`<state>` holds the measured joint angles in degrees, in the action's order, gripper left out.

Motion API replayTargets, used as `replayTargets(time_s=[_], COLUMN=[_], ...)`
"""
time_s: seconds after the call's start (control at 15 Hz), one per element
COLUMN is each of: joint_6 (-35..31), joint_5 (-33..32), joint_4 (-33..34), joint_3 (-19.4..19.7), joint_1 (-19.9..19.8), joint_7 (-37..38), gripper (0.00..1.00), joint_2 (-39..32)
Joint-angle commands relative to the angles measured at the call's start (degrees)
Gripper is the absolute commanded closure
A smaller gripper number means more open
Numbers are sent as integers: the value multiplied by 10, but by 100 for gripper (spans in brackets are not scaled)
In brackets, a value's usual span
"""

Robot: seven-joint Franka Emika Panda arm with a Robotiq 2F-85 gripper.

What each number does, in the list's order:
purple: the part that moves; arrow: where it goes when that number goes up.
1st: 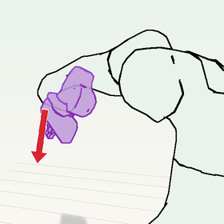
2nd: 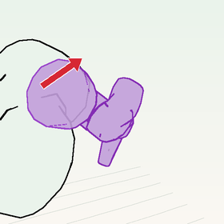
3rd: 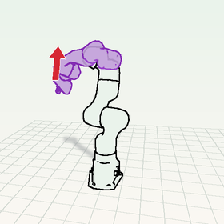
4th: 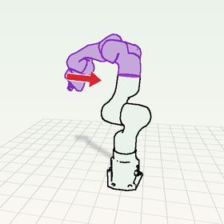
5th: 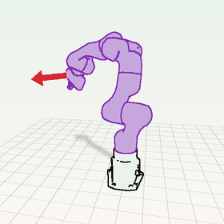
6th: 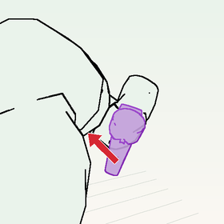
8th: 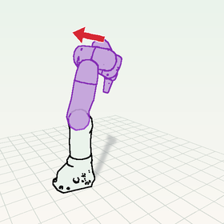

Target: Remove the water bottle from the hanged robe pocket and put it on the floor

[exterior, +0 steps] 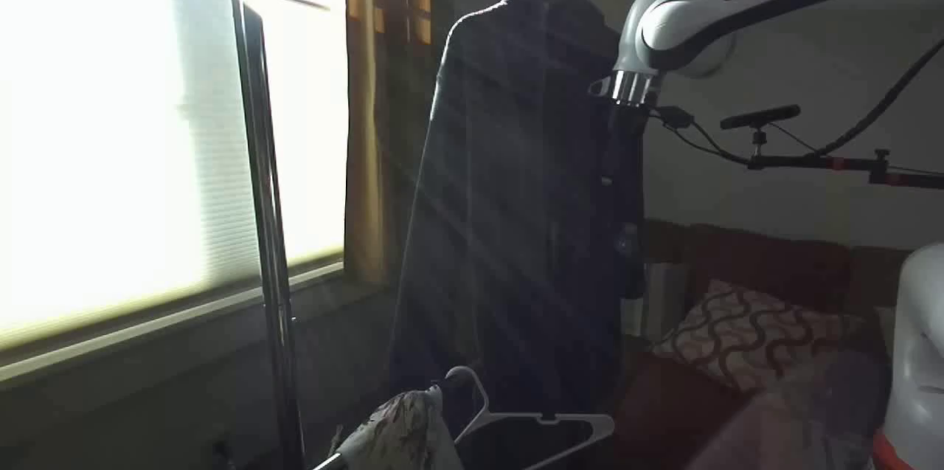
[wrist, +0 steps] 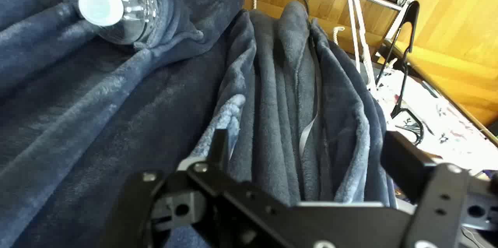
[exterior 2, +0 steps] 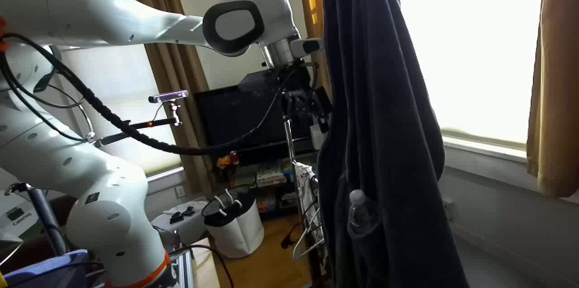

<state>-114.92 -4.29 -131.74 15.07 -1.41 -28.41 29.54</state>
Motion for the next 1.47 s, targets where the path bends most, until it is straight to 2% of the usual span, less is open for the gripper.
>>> replayTargets(time_s=[0.0,0.47,0.73,0.8,1.13,1.4], joint_6=[1,7,30,35,-74,-146], joint_5=[3,7,-33,-25,-6,-9], joint_4=[1,-1,-18,-19,-31,-29], joint_3=[-5,0,4,11,34,32], joint_1=[-6,-9,-57,-64,-114,-147], joint_7=[-3,-4,35,40,127,221], gripper=[0,0,0,0,0,0], joint_2=[-1,-5,-9,-12,-46,-99])
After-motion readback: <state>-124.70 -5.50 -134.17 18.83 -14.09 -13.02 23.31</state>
